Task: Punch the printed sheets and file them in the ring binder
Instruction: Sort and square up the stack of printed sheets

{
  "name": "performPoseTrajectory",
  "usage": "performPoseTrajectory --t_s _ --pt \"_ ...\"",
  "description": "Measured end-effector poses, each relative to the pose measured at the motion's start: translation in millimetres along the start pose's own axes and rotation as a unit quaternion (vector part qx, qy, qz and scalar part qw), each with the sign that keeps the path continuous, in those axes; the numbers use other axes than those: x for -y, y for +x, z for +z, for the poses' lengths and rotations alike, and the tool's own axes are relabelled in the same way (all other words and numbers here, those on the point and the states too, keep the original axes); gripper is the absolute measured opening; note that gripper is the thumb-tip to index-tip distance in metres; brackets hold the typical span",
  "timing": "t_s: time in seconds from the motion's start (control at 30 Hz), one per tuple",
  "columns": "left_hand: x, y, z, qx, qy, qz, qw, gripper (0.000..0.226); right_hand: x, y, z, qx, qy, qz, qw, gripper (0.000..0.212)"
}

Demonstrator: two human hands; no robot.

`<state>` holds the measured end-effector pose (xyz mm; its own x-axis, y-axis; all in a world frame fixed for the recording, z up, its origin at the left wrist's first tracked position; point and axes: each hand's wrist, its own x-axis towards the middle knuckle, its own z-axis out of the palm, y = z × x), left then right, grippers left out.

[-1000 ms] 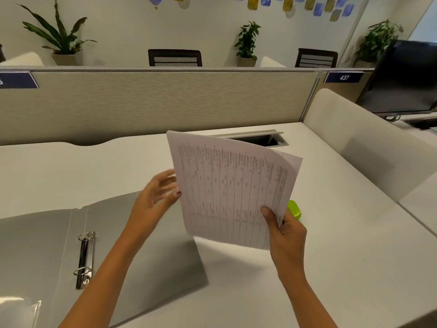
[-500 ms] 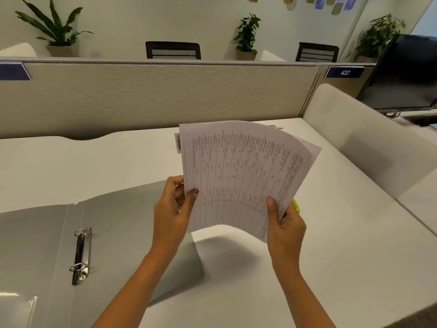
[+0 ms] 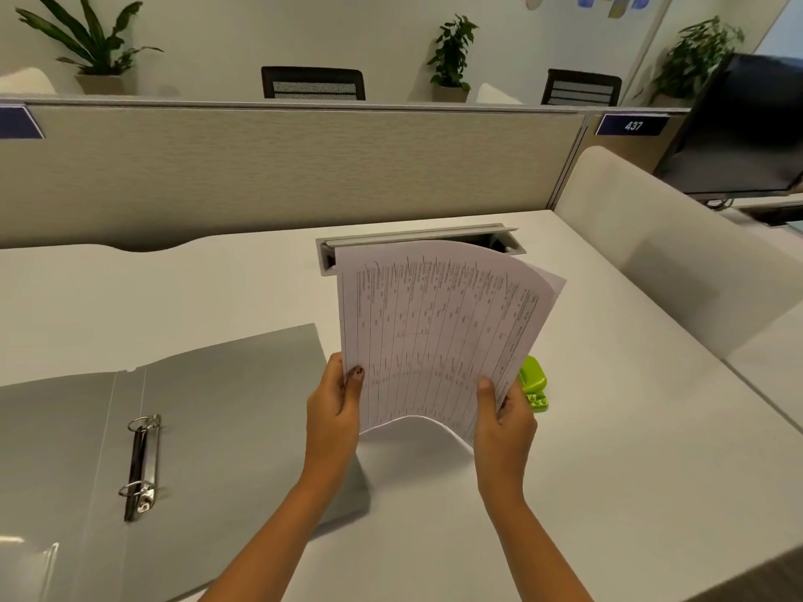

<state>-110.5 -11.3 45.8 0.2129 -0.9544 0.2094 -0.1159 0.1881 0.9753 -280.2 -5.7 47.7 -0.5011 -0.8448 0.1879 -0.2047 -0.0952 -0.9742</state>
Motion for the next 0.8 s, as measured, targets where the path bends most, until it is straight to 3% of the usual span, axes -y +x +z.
performPoseTrajectory --t_s 0.23,0.43,0.7,0.8 --pt "-6 3 1 -0.02 -0.008 -0.006 1.0 0.02 1 2 0 0.003 -0.002 -0.01 1.0 0.027" --pt "5 1 -2 -0.012 0.017 -0.018 1.0 0.025 -16 -8 1 0.042 -0.062 -0.013 0.997 0.035" --pt "-7 -2 -5 -0.035 -0.009 -0.007 0.999 0.041 -12 -10 0 0.038 -0.054 -0.025 0.998 0.037" --pt "1 -2 -7 -0.03 0.034 -0.011 0.999 0.028 -17 -10 1 0.052 -0.066 -0.01 0.996 0.036"
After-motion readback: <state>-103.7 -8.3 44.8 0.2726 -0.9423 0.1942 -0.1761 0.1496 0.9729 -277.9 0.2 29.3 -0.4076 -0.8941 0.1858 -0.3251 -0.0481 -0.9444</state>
